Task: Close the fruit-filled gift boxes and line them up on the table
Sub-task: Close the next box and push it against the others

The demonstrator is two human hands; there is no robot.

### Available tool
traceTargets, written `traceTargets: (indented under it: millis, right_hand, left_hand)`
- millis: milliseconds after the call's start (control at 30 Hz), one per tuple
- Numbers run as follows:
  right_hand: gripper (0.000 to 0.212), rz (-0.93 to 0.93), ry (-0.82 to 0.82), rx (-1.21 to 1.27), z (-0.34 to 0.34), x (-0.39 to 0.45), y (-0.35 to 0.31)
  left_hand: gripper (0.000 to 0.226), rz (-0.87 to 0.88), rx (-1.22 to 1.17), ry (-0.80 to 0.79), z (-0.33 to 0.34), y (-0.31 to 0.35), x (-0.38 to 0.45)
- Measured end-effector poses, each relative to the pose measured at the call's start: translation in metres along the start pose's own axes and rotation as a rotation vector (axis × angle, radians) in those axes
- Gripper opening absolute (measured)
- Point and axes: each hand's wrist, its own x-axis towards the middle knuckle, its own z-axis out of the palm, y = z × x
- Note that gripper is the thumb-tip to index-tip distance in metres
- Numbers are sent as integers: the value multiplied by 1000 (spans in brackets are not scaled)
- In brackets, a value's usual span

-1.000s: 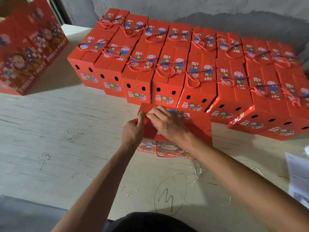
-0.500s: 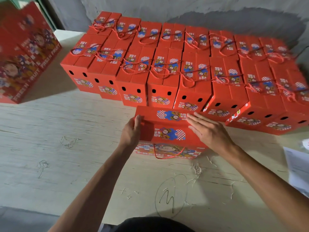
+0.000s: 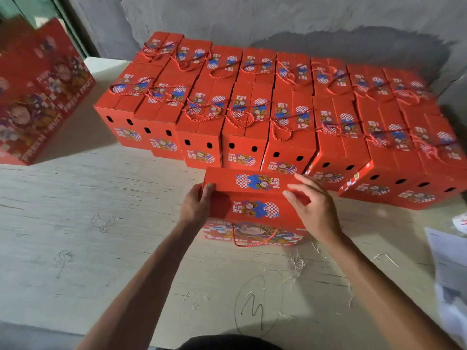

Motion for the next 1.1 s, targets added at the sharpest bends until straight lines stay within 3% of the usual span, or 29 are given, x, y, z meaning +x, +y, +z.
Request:
traceTargets:
  millis: [100,200,267,367,433,500,567,633,700,767,967,1100]
  right_hand:
    - [49,74,-192,-22,-17,4,0]
    - [53,16,-228,-107,-26,5,-1]
    - [62,-20,-223,-249,-23,6,-1]
    - [74,-132,-213,-416,-14,13,-3]
    - [67,-225,-198,-401,-9,18,-5]
    - [53,-238,-141,-315,-9,30,-11]
    - [47,-177,-124,-272,-13,49,-16]
    - [48,-158,-140,-265,-20,68,-21]
    - [48,-155,-158,-235,-25,79,-19]
    - [48,-150,-182,-232,-25,79,-16]
    - [60,-141,-280,-225,-20,64,-10]
    - [53,-158,-313,-137,-19,51,-7]
  left_hand:
    - [67,-42,-73,-22,-2,-1,-2]
    - [91,-26,-59,-63,-3,2,-7]
    - [86,201,254,97,0,0,-8]
    - [48,699,613,351,10,8,-19]
    - [32,936,713,278,16,11,-27]
    - [33,1082,752,152,22,9,-35]
    - [55,1036,820,-42,30,8,-40]
    - [93,820,1003,-231,38,11,-37]
    - [110,668,1063,-289,43,14,-30]
    - [113,616,1008,-278,44,18,-22]
    - [91,628,927,-291,43,21,-13]
    - [91,725,929,-255,39,19,-12]
